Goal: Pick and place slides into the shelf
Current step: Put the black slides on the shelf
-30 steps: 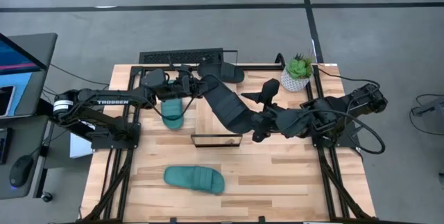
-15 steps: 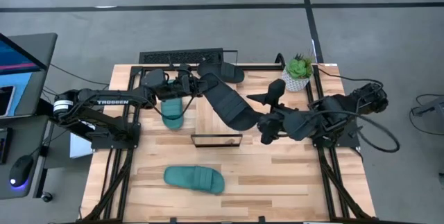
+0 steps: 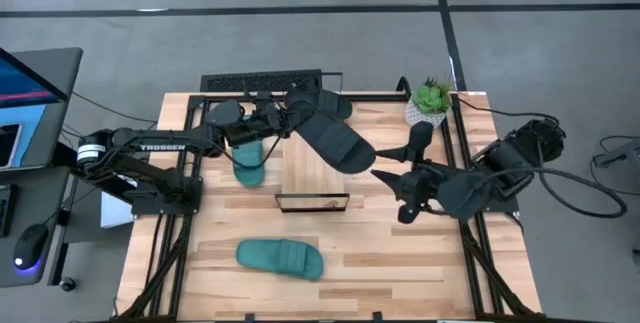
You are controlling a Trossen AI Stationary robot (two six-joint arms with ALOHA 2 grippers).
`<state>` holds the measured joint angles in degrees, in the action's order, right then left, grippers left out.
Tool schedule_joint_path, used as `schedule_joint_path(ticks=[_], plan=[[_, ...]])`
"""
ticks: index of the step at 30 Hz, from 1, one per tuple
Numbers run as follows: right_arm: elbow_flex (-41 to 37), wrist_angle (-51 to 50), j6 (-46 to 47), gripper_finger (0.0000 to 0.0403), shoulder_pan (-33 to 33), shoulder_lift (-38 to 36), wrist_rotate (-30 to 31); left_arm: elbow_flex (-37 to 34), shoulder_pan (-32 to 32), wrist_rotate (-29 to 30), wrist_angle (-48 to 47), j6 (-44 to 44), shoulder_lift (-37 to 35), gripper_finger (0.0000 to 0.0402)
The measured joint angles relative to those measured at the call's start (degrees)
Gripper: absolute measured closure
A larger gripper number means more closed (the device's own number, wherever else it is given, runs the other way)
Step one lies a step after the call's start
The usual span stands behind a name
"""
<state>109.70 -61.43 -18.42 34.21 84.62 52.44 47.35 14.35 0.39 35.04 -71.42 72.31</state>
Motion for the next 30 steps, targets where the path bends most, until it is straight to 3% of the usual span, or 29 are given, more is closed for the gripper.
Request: schedule_joint_path(ticks=[10,16,19,30], plan=[[2.59,-10.17,16.32,0.0235,5.07,0.00,4.62,0.00,0.00,14.83,-3.96,-1.92,-0.06,0.0360],[4.24,-24.23,33.39,0.0230,7.34,0.00,7.55,0.00,0.00,22.76,-8.76,-3.25,-0.07,0.0360],[4.28,-28.36,41.90,0.0230,7.83,-0.24,7.31,0.00,0.02,23.69,-10.27,-3.21,-0.07,0.0360],[2.50,-28.59,41.17,0.0234,8.95,-6.20,2.85,0.02,-0.15,32.23,-15.90,-3.71,-0.10,0.0360]])
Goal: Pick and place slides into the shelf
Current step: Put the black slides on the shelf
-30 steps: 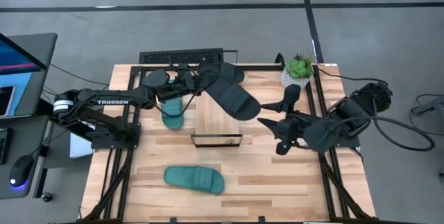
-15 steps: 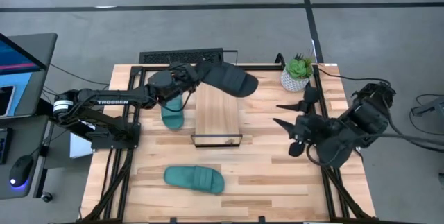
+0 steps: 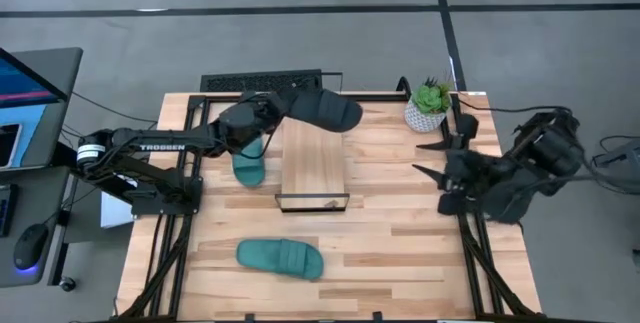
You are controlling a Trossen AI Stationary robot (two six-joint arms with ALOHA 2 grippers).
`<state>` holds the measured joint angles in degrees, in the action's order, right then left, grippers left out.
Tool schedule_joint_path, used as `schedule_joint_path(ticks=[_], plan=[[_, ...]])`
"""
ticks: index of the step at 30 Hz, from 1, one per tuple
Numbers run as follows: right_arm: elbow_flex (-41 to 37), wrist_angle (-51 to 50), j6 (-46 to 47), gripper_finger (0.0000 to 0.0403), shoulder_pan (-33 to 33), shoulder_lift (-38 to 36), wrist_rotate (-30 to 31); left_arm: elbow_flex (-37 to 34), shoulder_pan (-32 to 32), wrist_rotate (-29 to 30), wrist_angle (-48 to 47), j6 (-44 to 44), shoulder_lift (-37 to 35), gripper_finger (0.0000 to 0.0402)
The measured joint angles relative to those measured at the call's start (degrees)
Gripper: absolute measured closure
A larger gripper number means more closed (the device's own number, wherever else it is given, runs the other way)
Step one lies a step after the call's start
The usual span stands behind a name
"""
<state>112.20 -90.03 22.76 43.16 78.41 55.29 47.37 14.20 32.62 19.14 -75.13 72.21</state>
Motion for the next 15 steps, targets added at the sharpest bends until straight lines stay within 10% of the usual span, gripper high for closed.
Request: schedule_joint_path(ticks=[15], plan=[[0.00,0.01,-0.69,0.0236,1.11,-2.73,-4.94,-14.17,-1.33,2.58,9.13,-10.78,-0.36,0.0360]])
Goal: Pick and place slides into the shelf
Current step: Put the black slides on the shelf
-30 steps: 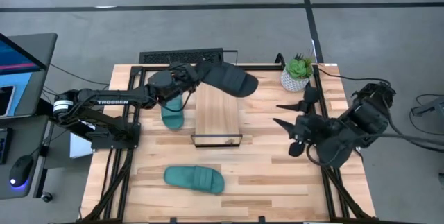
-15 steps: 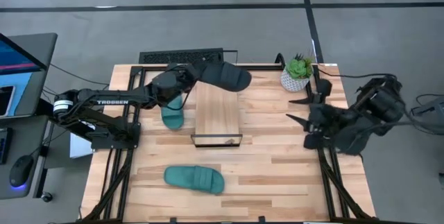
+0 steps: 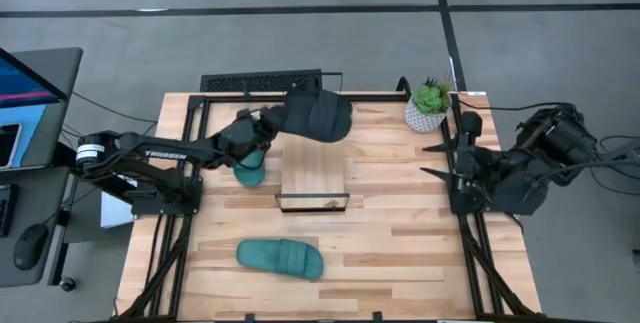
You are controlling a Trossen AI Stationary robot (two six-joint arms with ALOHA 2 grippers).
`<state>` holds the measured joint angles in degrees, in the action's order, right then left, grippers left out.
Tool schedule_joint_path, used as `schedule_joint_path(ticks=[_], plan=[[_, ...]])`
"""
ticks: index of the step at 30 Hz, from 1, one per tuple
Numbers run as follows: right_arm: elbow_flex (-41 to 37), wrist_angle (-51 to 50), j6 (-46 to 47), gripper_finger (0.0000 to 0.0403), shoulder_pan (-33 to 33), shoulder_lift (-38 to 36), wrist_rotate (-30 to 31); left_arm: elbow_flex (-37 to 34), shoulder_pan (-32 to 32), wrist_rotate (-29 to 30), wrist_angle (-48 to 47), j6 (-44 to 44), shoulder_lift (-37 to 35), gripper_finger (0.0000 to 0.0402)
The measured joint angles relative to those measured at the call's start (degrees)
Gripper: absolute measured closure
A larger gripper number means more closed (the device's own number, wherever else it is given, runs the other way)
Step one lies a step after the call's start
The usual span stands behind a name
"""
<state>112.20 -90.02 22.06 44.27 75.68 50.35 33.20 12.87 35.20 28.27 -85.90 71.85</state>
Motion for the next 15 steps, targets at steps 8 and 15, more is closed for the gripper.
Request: schedule_joint_path(ticks=[8,15], plan=[[0.00,0.00,0.93,0.0238,-0.77,0.35,0.44,-7.92,0.53,-1.24,6.59,-2.40,0.00,0.0360],[0.00,0.02,2.92,0.0239,-1.64,1.53,0.68,-8.36,5.59,-7.77,6.11,0.60,0.00,0.0360]])
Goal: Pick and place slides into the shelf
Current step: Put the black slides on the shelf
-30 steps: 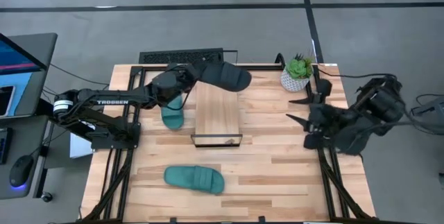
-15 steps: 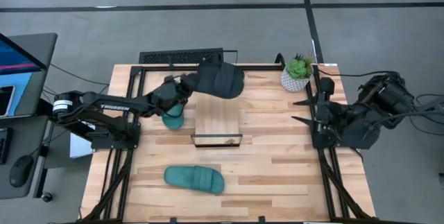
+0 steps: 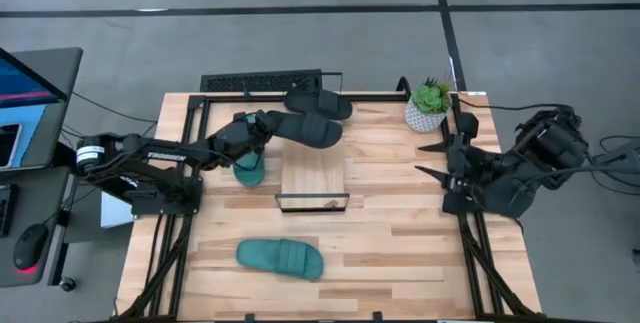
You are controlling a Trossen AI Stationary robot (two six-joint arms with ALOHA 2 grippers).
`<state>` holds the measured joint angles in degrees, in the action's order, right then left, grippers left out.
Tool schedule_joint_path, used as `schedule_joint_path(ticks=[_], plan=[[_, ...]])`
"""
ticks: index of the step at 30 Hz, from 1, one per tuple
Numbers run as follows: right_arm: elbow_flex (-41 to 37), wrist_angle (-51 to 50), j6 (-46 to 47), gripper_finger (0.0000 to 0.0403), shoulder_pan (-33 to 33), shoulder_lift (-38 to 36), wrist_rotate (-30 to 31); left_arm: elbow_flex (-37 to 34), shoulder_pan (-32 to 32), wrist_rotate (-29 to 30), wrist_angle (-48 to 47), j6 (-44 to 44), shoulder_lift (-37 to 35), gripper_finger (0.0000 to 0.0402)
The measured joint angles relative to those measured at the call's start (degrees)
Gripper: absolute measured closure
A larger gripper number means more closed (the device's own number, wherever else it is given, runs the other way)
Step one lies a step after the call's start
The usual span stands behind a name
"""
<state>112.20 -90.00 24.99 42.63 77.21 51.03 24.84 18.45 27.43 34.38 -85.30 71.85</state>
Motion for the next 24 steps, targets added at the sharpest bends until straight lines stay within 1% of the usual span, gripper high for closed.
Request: schedule_joint_path(ticks=[4,10,13,16,19,22,24], plan=[[0.00,-0.01,0.57,0.0237,-0.56,1.15,0.01,0.00,3.79,-4.67,0.04,1.18,0.00,0.0360],[0.00,0.00,0.99,0.0237,-1.91,2.60,-0.01,0.00,7.26,-10.36,-0.16,3.84,0.24,0.0360],[-0.06,-0.01,0.99,0.0237,-2.48,2.81,-0.02,0.00,7.72,-11.32,-0.18,4.23,1.04,0.0360],[-0.02,-0.02,0.99,0.0237,-3.46,2.64,0.01,0.00,8.23,-13.66,0.22,4.35,1.99,0.0360],[-0.02,0.00,0.89,0.0237,-4.14,2.69,-0.03,-0.06,8.24,-14.08,0.58,3.31,3.52,0.0360],[-0.02,-0.02,0.37,0.0236,-4.27,2.64,0.00,0.00,8.27,-14.19,5.03,3.08,5.05,0.0360],[-0.02,0.00,0.03,0.0236,-4.72,2.64,-0.04,0.11,8.29,-14.34,5.79,1.97,5.89,0.0360]])
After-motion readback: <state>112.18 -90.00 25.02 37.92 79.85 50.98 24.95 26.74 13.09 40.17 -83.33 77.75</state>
